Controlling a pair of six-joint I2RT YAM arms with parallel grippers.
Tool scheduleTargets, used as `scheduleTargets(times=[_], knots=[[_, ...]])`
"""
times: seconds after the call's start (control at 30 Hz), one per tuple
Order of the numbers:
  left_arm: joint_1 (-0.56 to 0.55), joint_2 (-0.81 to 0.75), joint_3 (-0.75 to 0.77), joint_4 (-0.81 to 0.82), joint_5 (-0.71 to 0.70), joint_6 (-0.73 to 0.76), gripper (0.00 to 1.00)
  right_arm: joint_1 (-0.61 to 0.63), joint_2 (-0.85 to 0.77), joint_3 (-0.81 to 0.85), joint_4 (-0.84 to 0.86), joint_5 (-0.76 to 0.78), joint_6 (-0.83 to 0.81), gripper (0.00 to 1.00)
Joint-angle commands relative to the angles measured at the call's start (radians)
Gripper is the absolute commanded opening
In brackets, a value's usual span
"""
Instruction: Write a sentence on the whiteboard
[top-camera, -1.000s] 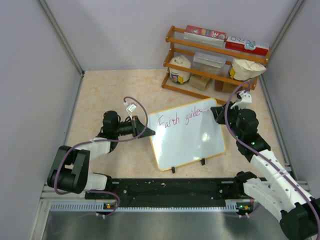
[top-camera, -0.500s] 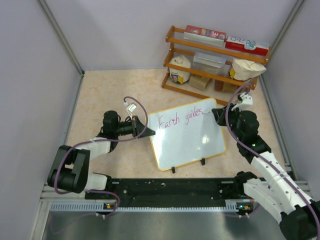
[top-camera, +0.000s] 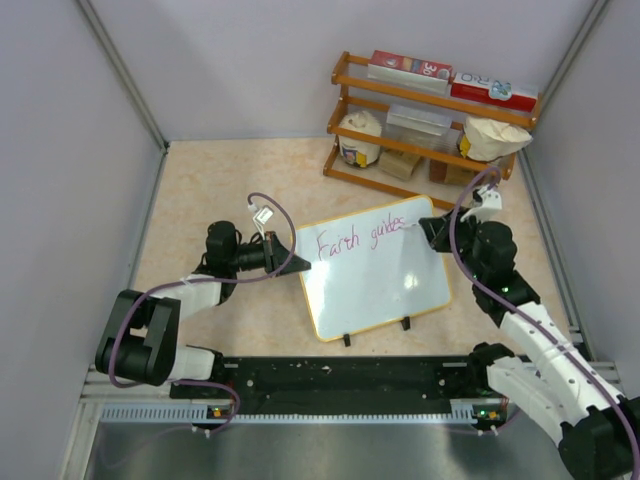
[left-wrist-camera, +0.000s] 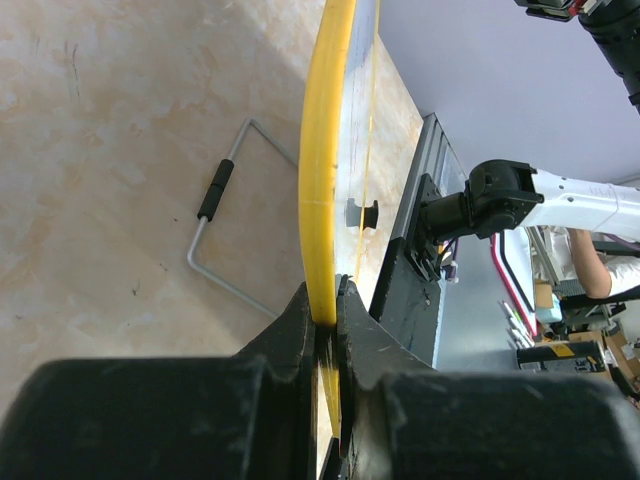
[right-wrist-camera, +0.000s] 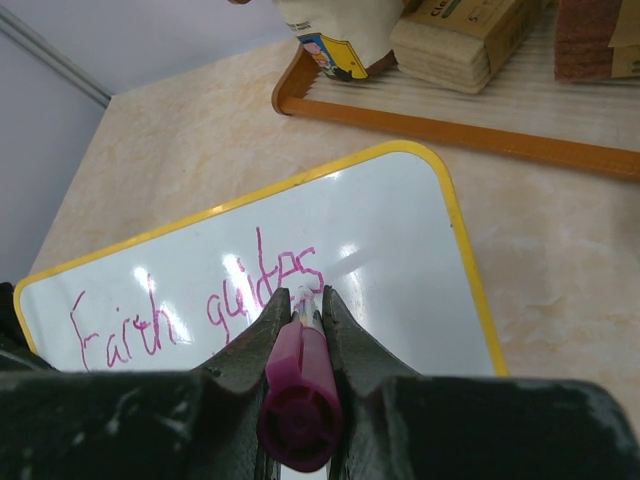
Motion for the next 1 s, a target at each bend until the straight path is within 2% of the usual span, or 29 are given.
scheduleTargets(times=[0.0, 0.2, 0.47, 0.97], knots=[[-0.017, 0.009, 0.014, 0.004, -0.006, 0.100, 0.00, -0.008, 0.025, -0.001, 0.026, -0.027, 0.015, 0.00], [-0.017, 0.009, 0.013, 0.001, -0.008, 0.102, 0.00, -0.012, 0.016, 0.015, 0.027, -0.023, 0.027, 0.00], [-0.018, 0.007, 0.013, 0.004, -0.008, 0.100, 0.00, -0.012, -0.162, 0.012, 0.014, -0.033, 0.050, 0.00], [-0.018, 0.007, 0.011, 0.016, -0.005, 0.090, 0.00, -0.010, -0.204, -0.002, -0.048, -0.138, 0.015, 0.00]])
